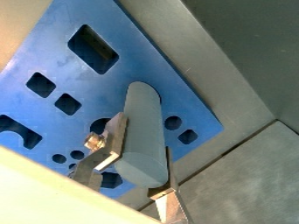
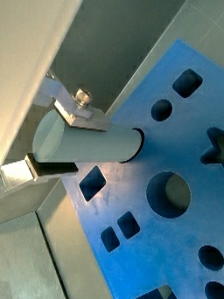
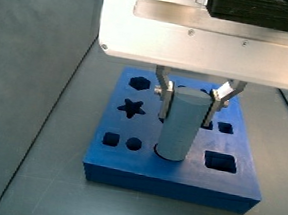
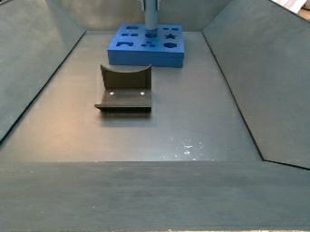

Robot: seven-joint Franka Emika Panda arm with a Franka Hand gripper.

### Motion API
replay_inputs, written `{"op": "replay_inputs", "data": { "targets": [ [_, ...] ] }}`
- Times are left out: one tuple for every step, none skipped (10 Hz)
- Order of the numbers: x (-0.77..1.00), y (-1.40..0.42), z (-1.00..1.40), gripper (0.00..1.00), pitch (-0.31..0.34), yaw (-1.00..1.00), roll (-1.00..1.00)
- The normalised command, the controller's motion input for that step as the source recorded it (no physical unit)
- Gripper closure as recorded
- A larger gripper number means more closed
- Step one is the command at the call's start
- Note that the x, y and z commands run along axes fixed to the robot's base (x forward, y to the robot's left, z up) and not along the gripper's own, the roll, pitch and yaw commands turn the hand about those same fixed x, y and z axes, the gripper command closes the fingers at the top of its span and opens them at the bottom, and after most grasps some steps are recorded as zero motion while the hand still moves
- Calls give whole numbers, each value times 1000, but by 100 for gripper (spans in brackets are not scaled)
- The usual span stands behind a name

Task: Pick up the oval object. Move up. Place the oval object on the fixture. Regrasp the oval object. Move to above the board. Insert the oval object.
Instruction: Insert the oval object.

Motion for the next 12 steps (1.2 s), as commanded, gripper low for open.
{"op": "replay_inputs", "data": {
  "targets": [
    [-26, -160, -557, 100, -74, 0, 339],
    [0, -14, -606, 100, -107, 0, 207],
    [0, 0, -309, 100, -11, 0, 193],
    [0, 0, -440, 100, -43, 20, 344],
    [294, 180, -560, 100, -77, 0, 300],
    [320, 191, -583, 100, -67, 0, 294],
    [0, 26, -634, 100, -116, 0, 299],
    [0, 0, -803, 100, -131, 0, 190],
    [0, -9, -889, 100, -131, 0, 156],
    [0, 83, 0, 100, 10, -57, -49],
    [0, 0, 0, 100, 0, 0, 4],
    [0, -69, 0, 100, 0, 0, 60]
  ]
}}
